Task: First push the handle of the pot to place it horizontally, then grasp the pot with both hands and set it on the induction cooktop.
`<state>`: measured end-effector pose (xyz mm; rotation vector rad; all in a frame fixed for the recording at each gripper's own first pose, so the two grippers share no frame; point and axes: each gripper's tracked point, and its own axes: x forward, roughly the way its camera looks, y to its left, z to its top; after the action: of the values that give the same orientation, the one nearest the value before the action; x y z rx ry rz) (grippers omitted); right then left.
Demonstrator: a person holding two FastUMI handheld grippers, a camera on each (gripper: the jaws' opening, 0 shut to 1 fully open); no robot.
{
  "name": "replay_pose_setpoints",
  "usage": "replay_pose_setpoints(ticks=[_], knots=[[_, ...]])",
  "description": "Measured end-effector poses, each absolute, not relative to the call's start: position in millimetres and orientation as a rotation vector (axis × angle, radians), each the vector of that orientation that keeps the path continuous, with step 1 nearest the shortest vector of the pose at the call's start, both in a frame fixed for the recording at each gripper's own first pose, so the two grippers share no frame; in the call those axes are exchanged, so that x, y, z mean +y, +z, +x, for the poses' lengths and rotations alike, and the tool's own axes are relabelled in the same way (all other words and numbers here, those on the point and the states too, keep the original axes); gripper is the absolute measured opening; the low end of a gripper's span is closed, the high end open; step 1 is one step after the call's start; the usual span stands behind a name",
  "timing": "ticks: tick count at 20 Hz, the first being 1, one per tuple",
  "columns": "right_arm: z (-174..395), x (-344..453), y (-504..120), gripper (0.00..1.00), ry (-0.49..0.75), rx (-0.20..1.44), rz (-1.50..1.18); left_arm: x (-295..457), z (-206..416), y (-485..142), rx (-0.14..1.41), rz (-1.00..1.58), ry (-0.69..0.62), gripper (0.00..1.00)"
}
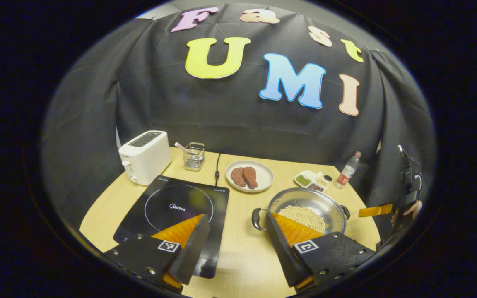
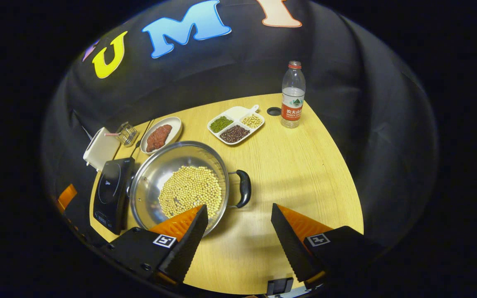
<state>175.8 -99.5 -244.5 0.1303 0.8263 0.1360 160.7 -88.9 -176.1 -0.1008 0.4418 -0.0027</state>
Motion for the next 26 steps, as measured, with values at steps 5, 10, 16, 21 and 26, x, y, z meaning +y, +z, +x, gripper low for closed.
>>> replay_pose_setpoints(ticks=[5,10,16,21,26], knots=[[192,-85,-235,0.98,0.141,0.824,0.156,-94,199,-192,0.502,-0.154,-0.084,0.84],[217,-82,-242,0.98,0.146,0.835,0.173,-115,232,-230,0.593,-0.202,-0.145,0.82],[237,-89,-269,0.98,0.149,0.867,0.140,-148,264,-285,0.725,-0.290,-0.198,0.84],[243,-87,-296,0.98,0.191,0.909,0.089,-165,279,-329,0.822,-0.305,-0.212,0.85],[248,-81,-321,0.98,0.217,0.943,0.068,-167,289,-358,0.877,-0.295,-0.198,0.85]])
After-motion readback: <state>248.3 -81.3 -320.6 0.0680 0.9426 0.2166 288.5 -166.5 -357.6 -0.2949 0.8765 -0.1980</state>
